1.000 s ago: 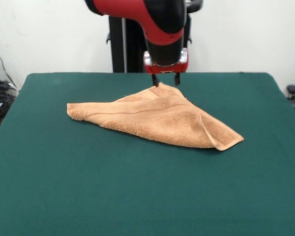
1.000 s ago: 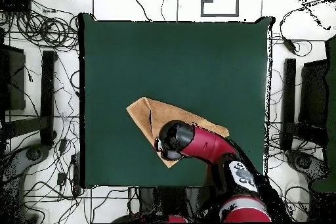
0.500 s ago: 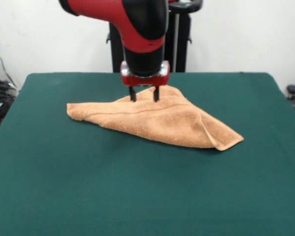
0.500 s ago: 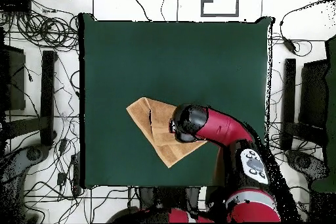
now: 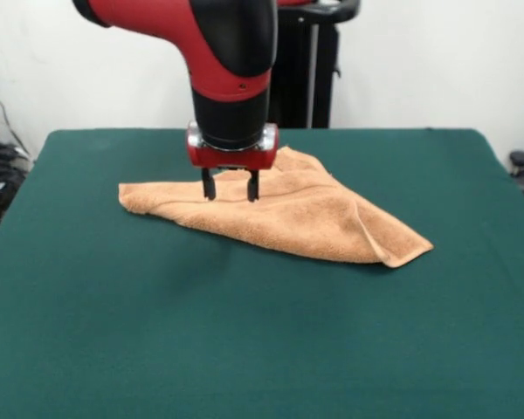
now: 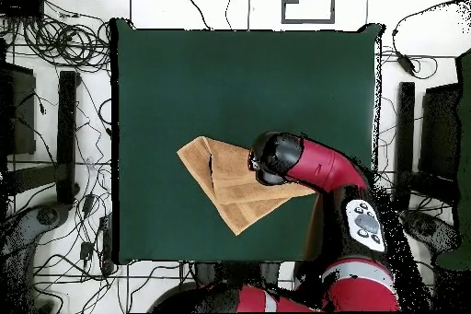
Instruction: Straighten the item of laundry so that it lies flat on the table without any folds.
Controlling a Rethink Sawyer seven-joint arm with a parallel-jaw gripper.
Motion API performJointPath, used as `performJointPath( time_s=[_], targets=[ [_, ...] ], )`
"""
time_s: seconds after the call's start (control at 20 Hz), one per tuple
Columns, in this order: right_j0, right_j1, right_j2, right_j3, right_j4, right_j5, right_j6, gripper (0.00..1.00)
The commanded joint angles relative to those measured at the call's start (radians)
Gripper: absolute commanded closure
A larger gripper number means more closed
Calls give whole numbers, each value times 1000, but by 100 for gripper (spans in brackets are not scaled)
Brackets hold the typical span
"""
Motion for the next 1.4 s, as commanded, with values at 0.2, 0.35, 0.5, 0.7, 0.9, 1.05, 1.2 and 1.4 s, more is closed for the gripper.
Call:
performJointPath(
  time_s=[0.2, 0.35, 0.5, 0.7, 0.9, 1.05, 1.2, 1.4],
  targets=[
    [39, 68, 30, 21, 33, -71, 256, 0],
    [60, 68, 14, 43, 55, -80, 310, 0],
    [62, 80, 26, 51, 82, -114, 331, 0],
    [75, 120, 38, 38, 128, -153, 362, 0],
    [102, 143, 36, 35, 201, -160, 416, 0],
    [119, 136, 37, 46, 238, -136, 426, 0],
    [139, 134, 36, 52, 260, -115, 437, 0],
    [167, 132, 29, 68, 286, -96, 477, 0]
  ],
)
